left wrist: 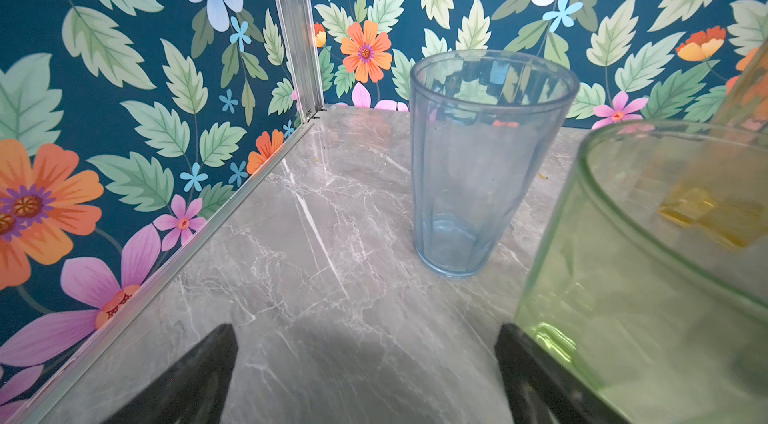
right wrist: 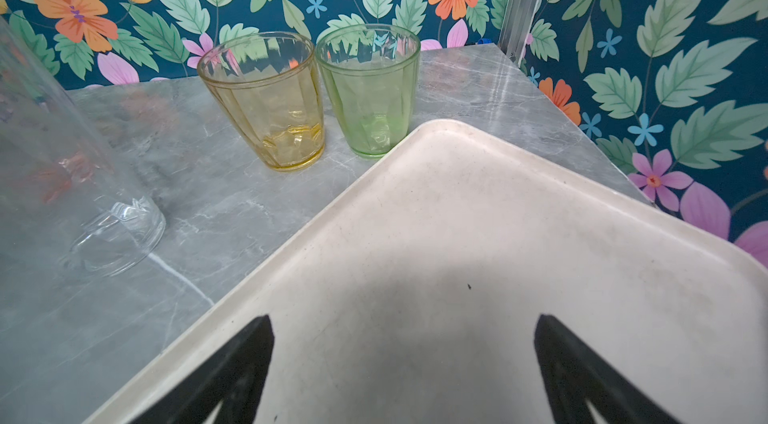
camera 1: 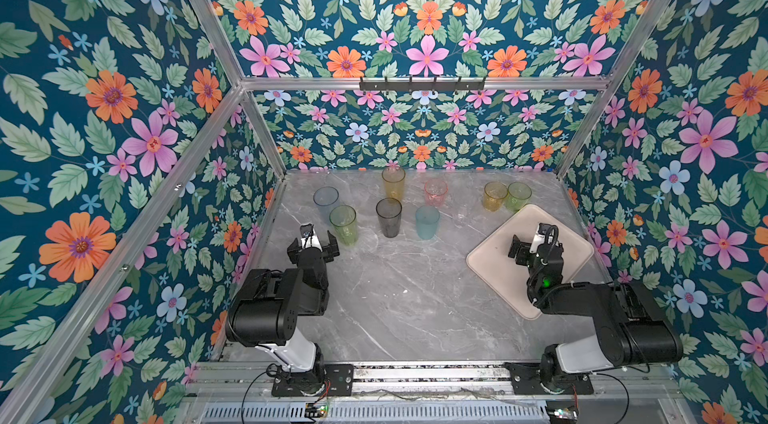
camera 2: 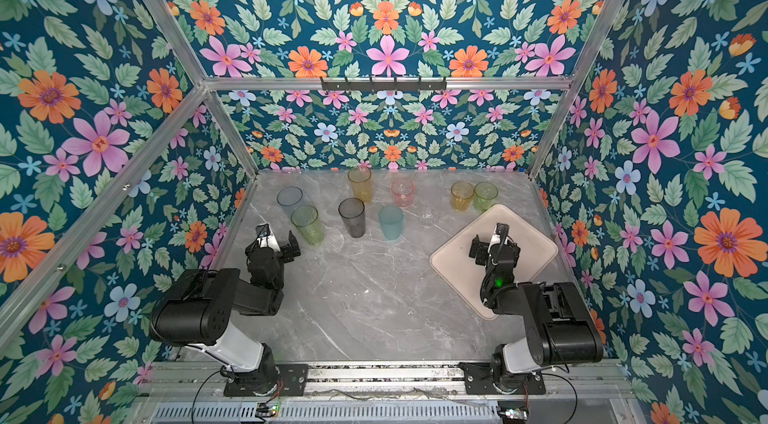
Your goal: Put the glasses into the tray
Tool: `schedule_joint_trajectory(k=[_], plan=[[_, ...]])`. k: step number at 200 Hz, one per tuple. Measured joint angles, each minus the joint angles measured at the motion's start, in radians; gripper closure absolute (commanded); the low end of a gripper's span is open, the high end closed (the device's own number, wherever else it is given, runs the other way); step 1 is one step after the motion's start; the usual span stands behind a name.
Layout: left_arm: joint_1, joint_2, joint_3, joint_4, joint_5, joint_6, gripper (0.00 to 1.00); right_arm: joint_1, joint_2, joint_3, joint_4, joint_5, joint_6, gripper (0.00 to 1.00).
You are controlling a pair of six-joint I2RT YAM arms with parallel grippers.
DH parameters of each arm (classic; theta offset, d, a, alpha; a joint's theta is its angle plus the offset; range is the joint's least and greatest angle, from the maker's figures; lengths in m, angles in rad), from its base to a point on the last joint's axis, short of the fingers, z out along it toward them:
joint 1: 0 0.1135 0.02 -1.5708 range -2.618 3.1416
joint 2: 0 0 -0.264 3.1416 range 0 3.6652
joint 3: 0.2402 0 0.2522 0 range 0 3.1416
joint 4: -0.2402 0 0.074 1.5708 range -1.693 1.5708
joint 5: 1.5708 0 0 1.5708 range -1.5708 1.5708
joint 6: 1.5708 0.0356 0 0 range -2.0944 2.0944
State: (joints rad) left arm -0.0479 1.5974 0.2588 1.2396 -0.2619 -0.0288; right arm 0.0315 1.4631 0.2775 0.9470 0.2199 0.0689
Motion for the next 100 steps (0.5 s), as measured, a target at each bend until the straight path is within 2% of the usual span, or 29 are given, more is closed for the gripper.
schedule_joint_trajectory(k=[30,56,80,100], plan=[[-0.021,-0.069,-0.024,-0.005,-0.029,0.001,0.00,0.000,-0.014,-0.009,0.001,0.021,0.001,0.01],[-0.040,-0.167,-0.035,-0.028,-0.056,0.005,0.01,0.000,-0.116,-0.011,-0.051,0.022,0.001,0.01],[-0.068,-0.286,-0.040,-0.093,-0.105,0.007,0.00,0.000,-0.256,0.050,-0.206,0.047,0.018,0.01],[-0.088,-0.423,-0.027,-0.203,-0.110,-0.042,0.00,0.000,-0.351,0.169,-0.446,0.074,0.093,0.01]])
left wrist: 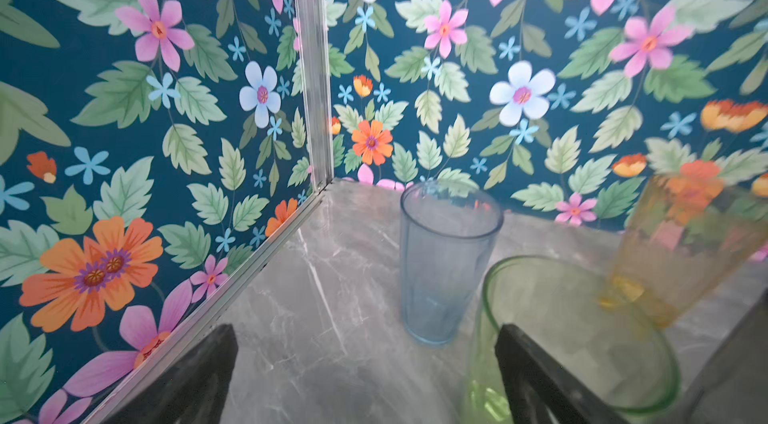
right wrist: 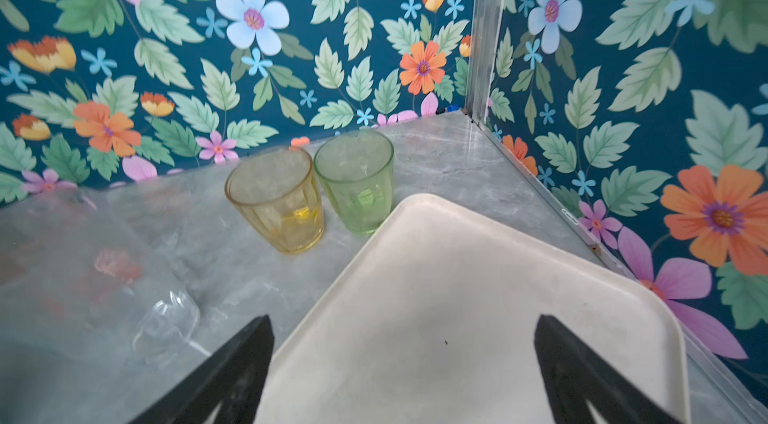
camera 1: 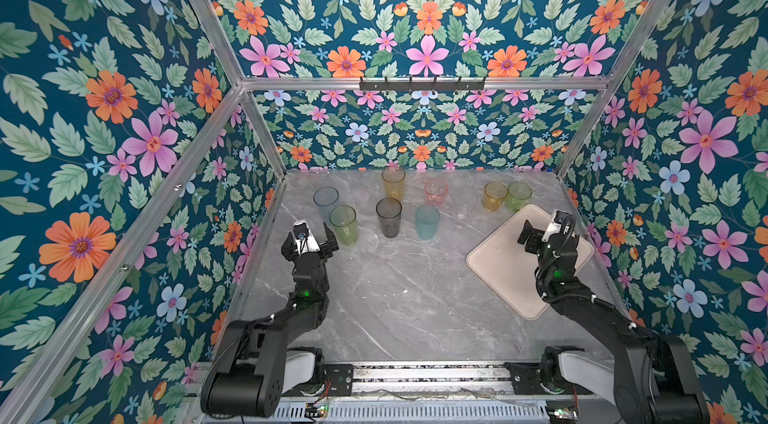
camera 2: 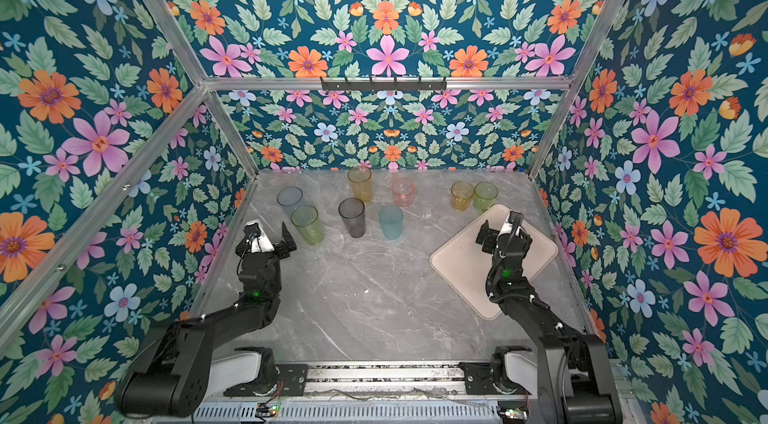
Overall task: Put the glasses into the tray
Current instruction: 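Grasp the cream tray edge with the right gripper while the left reaches forward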
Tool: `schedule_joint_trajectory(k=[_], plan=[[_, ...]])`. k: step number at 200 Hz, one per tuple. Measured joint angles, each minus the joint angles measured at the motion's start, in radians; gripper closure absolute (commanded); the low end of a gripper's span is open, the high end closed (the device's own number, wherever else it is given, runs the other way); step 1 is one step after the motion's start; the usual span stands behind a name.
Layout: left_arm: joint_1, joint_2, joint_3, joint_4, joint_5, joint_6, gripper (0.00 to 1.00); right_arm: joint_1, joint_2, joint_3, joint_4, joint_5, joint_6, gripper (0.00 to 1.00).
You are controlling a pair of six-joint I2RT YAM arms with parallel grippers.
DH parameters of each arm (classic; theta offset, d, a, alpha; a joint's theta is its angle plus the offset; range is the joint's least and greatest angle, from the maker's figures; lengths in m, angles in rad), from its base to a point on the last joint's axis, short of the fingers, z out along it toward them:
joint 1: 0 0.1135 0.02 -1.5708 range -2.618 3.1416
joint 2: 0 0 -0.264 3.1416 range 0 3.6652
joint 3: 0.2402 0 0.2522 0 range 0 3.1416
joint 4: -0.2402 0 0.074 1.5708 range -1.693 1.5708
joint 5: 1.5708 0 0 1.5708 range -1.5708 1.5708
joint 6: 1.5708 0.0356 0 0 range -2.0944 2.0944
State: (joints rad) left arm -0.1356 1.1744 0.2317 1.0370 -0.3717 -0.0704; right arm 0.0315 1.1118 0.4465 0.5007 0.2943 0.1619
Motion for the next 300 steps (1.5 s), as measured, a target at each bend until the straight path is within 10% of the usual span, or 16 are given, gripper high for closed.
schedule_joint_trajectory(k=[38,120,220,300], plan=[[-0.017,-0.213,0.150,-0.381,-0.027,-0.220,0.00,0.000,-0.090,0.248,-0.435,-0.014,0.186,0.01],[-0.017,-0.241,0.521,-1.133,0.172,-0.535,0.00,0.040,-0.049,0.451,-0.847,-0.650,0.317,0.01],[-0.050,-0.174,0.539,-1.320,0.661,-0.496,0.02,0.220,0.034,0.513,-1.308,-0.571,0.294,0.01],[-0.219,-0.135,0.528,-1.207,0.735,-0.453,0.02,0.256,0.037,0.302,-1.260,-0.448,0.385,0.01]])
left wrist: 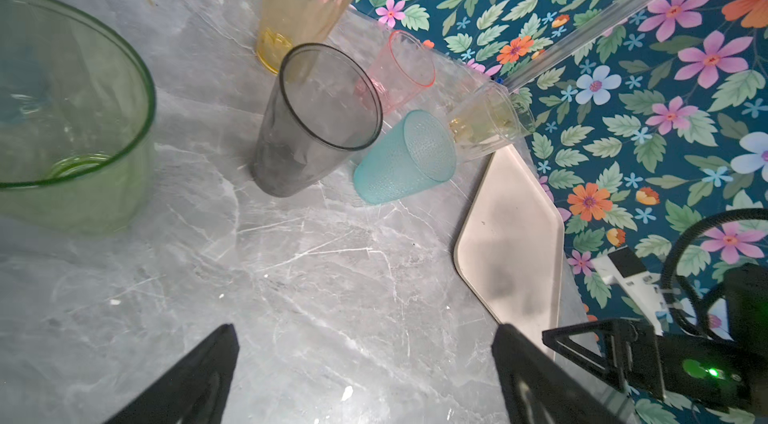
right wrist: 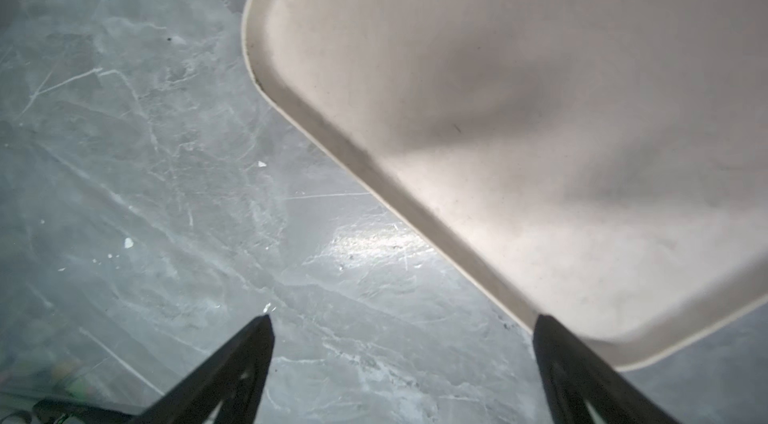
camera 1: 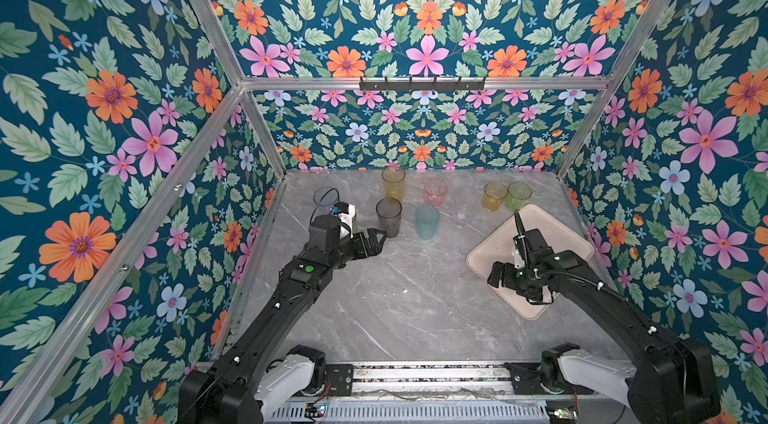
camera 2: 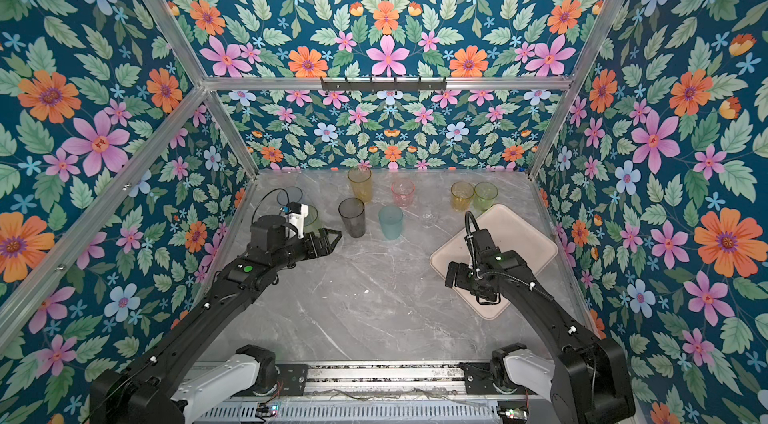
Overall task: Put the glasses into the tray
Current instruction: 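Grasp the cream tray edge with the right gripper while the left reaches forward, then drag the cream tray with the right gripper toward the table center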
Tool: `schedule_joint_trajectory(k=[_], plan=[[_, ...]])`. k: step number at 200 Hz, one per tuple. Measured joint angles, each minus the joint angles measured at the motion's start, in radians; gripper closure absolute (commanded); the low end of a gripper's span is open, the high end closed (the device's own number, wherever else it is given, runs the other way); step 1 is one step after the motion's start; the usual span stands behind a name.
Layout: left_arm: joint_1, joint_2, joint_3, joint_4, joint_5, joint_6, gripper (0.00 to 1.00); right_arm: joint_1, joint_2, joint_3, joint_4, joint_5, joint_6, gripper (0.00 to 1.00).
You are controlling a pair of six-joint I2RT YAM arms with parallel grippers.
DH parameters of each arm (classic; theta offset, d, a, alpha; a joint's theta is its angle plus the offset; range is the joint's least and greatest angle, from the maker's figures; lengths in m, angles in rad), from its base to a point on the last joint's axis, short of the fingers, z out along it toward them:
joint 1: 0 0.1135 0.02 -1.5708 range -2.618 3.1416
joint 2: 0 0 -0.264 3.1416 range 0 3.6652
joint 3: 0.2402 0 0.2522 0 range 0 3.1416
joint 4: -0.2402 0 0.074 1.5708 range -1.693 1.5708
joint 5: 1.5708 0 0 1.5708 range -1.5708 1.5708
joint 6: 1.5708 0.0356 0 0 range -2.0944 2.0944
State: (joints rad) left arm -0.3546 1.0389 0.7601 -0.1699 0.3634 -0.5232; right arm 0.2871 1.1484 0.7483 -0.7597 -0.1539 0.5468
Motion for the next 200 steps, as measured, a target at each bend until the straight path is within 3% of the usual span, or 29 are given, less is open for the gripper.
schedule_joint_trajectory(k=[127,200], plan=[[-0.100,0.041,0.024,0.025,-0.093,0.007,0.02,0.005,0.042,-0.140,0.126,-0.005,0.085,0.03],[-0.123,0.060,0.037,0.027,-0.127,0.028,0.01,0.063,0.079,-0.155,0.153,0.005,0.101,0.03]])
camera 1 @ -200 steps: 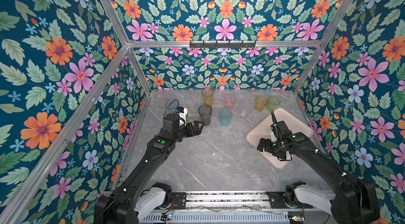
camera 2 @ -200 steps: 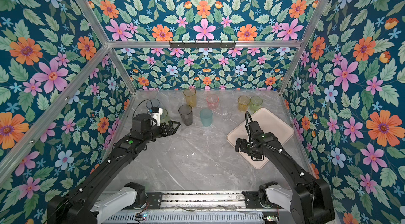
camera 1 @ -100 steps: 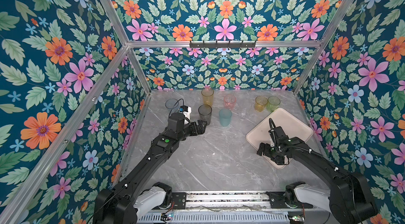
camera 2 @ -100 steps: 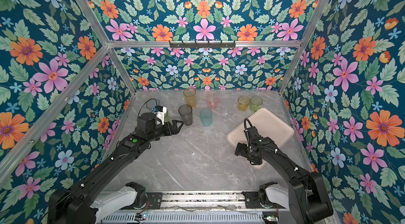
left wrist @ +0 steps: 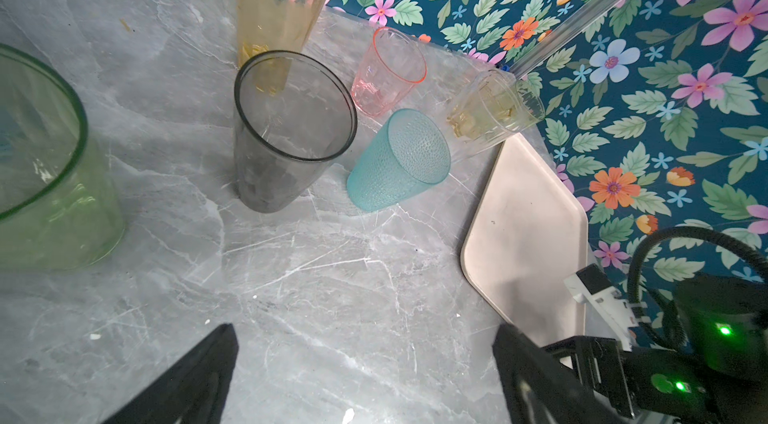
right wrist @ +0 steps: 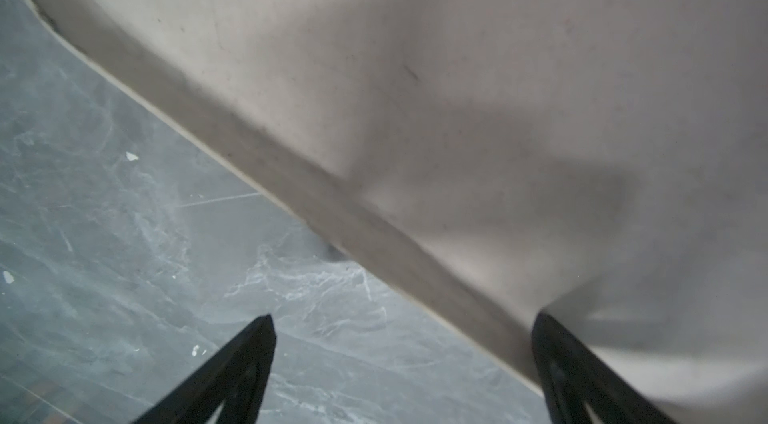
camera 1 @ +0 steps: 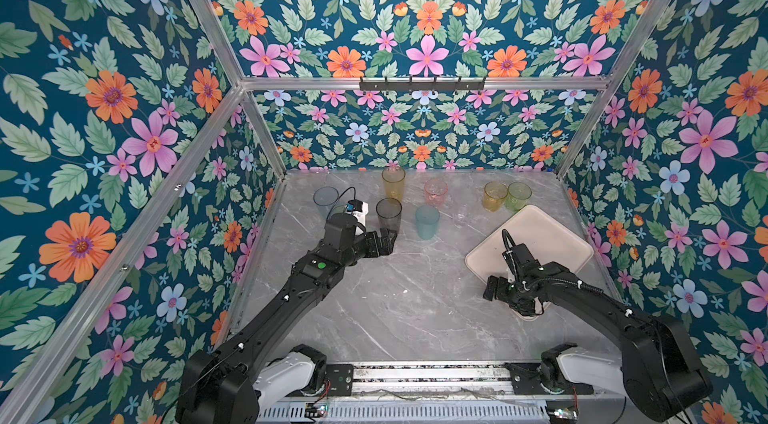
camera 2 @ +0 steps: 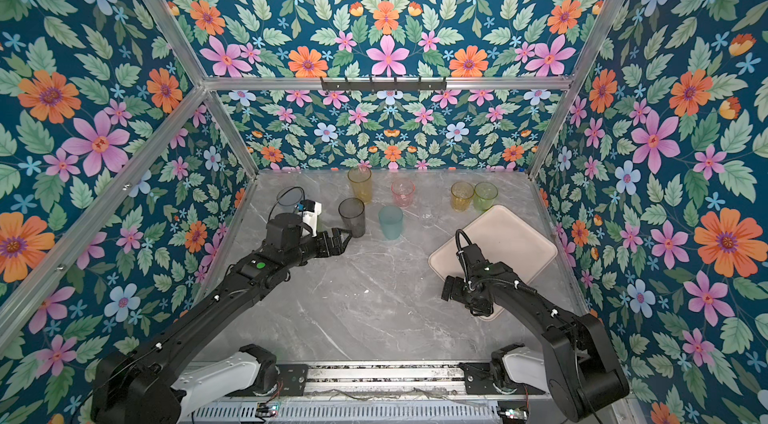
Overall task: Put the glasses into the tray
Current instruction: 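Drag the cream tray with the right gripper toward the table center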
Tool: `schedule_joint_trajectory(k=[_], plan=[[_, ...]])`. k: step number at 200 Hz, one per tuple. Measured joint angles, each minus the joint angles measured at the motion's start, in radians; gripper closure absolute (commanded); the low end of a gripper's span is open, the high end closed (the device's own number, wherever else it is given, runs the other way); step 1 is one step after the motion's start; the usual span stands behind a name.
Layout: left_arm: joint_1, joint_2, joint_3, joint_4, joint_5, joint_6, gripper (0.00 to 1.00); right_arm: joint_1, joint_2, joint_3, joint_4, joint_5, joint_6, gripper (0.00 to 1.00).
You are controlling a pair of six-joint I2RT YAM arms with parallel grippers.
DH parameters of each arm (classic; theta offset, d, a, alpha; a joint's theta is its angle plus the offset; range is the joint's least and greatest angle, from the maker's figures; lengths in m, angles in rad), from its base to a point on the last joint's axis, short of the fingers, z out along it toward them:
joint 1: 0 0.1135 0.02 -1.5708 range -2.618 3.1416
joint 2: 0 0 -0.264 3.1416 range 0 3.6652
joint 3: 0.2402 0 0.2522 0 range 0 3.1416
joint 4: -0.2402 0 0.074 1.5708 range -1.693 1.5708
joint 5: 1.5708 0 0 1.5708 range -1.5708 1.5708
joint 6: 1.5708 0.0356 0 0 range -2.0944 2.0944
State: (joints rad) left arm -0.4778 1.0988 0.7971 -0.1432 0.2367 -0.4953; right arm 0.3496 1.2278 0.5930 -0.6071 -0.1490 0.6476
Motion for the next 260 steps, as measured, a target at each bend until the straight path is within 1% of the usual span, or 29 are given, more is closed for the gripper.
schedule_joint_trajectory(k=[69,103,141,168,194,260], plan=[[-0.002,-0.002,0.000,0.001,-0.003,0.001,0.01,0.097,-0.040,-0.034,0.025,0.040,0.058,0.03],[-0.002,-0.001,-0.004,0.000,-0.014,0.001,0.01,0.172,-0.036,-0.033,0.034,0.057,0.105,0.03],[-0.002,-0.010,-0.010,-0.004,-0.030,0.001,0.01,0.271,0.004,-0.006,0.063,0.070,0.173,0.03],[-0.002,-0.032,-0.015,-0.015,-0.045,0.000,0.01,0.341,0.059,0.033,0.103,0.050,0.226,0.03],[-0.002,-0.064,-0.015,-0.023,-0.060,0.000,0.01,0.405,0.144,0.109,0.145,0.026,0.261,0.03],[-0.002,-0.064,-0.025,-0.079,-0.108,-0.010,0.01,0.540,0.407,0.356,0.189,-0.001,0.285,0.03]])
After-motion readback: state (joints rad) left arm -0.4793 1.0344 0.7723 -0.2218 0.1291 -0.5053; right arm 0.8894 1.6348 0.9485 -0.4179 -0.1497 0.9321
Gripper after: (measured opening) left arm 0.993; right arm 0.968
